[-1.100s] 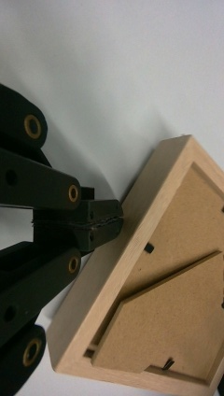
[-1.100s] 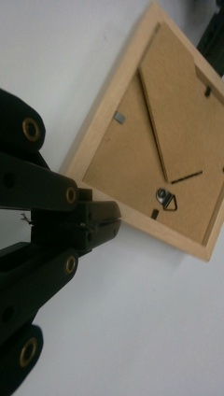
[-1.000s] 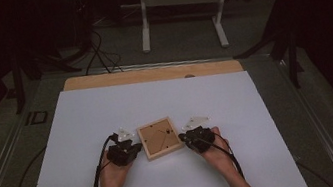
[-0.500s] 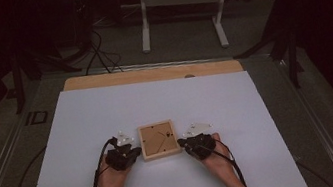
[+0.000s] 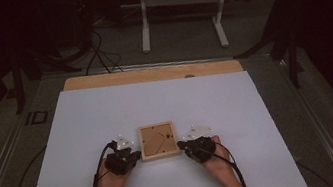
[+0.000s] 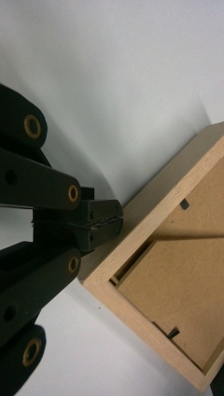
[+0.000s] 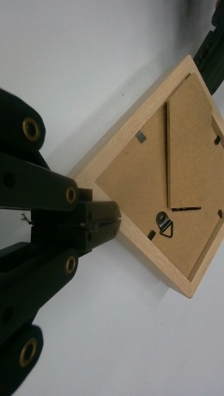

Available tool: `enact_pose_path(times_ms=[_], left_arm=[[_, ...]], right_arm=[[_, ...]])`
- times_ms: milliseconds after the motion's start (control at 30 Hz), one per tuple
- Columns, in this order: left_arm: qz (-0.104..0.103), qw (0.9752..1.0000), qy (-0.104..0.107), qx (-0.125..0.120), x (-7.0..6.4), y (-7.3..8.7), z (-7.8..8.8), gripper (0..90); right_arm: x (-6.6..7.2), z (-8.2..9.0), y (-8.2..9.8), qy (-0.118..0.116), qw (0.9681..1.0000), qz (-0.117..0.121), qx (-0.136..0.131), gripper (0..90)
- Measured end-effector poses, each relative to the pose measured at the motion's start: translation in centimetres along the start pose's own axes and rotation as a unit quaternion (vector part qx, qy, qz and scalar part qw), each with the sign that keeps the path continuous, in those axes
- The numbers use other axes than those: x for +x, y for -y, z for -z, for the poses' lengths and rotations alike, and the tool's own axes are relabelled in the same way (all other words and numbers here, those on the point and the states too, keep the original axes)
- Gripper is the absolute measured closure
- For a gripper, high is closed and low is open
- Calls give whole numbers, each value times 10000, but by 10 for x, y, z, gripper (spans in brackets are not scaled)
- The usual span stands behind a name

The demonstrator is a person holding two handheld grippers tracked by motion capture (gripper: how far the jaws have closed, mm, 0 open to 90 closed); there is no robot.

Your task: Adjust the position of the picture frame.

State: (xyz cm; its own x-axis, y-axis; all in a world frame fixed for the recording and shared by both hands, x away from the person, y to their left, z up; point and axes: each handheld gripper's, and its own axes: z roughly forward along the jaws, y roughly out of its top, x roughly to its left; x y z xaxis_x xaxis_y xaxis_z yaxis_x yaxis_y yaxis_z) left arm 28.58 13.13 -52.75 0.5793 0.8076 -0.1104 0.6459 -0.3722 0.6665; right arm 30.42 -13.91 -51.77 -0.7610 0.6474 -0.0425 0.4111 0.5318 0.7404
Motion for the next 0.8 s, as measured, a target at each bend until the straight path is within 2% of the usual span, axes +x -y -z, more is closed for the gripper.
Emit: enact_pose_path(times_ms=[100,367,467,800], left_arm=[[-93,9999,-101,34,-4,1,2,897],[-104,9998,-178,-5,-6,1,1,897],[-80,9998,-179,-22,-5,0,0,898],[18,9999,-146,-39,-3,0,0,897]], right_arm=[[0,1,1,-14,10000,1,-9,900],[0,0,2,-11,10000,-49,-53,900],[-1,1,3,-56,9999,-90,-87,900],[1,0,3,22,9999,-70,-108,900]])
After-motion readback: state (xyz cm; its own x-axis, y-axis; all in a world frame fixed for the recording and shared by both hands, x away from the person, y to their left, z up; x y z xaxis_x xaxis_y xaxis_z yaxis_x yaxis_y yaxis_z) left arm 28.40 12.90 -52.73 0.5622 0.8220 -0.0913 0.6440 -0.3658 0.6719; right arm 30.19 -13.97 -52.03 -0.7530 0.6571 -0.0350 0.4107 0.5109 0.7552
